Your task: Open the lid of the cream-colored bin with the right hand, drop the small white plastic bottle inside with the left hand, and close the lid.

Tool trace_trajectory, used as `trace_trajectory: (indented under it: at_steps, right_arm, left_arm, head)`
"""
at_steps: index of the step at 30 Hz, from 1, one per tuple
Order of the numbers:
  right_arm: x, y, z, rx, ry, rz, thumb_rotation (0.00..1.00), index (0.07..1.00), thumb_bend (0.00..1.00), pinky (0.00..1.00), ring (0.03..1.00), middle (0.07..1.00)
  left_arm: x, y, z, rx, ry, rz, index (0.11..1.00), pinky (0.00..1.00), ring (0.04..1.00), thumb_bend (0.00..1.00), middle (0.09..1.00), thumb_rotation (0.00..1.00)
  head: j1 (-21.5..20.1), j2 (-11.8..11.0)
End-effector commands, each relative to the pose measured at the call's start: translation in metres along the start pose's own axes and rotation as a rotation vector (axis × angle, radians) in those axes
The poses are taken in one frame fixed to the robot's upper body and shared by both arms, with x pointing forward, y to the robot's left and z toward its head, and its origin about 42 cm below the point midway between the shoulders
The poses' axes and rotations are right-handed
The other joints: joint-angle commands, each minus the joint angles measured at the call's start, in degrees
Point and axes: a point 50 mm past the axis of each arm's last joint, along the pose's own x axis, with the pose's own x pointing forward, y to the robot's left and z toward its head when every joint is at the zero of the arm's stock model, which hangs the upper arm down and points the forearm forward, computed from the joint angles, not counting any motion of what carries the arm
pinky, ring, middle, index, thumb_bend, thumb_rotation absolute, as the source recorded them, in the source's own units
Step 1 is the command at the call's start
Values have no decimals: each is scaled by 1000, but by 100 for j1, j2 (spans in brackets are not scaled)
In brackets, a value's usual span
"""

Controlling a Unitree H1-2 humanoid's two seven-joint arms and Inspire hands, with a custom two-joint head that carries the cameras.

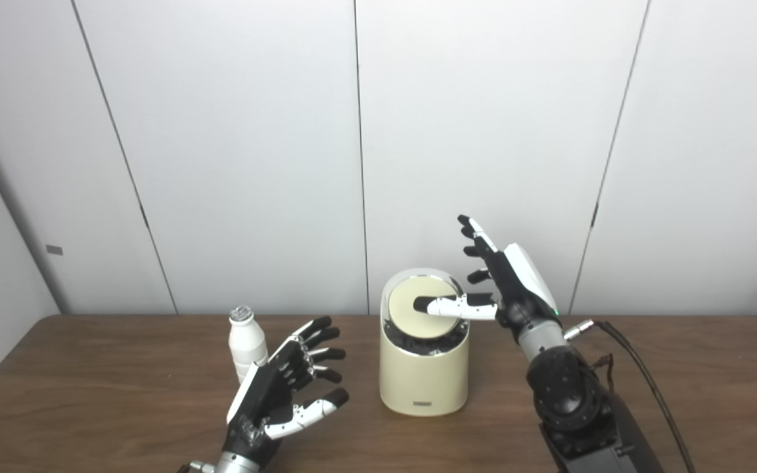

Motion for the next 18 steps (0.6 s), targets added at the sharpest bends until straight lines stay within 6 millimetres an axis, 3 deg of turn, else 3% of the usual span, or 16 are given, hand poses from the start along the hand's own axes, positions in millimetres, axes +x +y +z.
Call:
trace_trajectory:
  at_steps: [1, 9, 14, 16, 18]
  right_arm:
    - [13, -13, 26, -13, -91, -54, 335, 938, 870, 675, 864, 932]
    - [18, -8, 21, -65, -108, -43, 283, 928, 896, 712, 871, 926]
    - [18, -7, 17, -89, -117, -30, 367, 932, 990, 722, 882, 931]
    - [18, -7, 16, -96, -114, -26, 352, 934, 996, 724, 885, 934]
    - [16, -7, 13, -105, -104, -21, 262, 936, 950, 712, 880, 934]
  left_arm:
    - [-3, -5, -4, -18, -2, 4, 884, 599, 752, 676, 851, 85]
    - [-3, -5, -4, -19, -8, -1, 888, 598, 745, 671, 852, 89]
    - [-3, -5, -3, -27, -13, -2, 890, 594, 744, 672, 851, 91]
    - [-3, -5, -2, -28, -13, 0, 891, 591, 744, 672, 849, 88]
    - [-4, -5, -1, -24, -14, 1, 892, 588, 743, 675, 849, 94]
  head:
    - [4, 7]
    - [0, 50]
    - [9, 79]
    - [33, 106]
    - [30, 112]
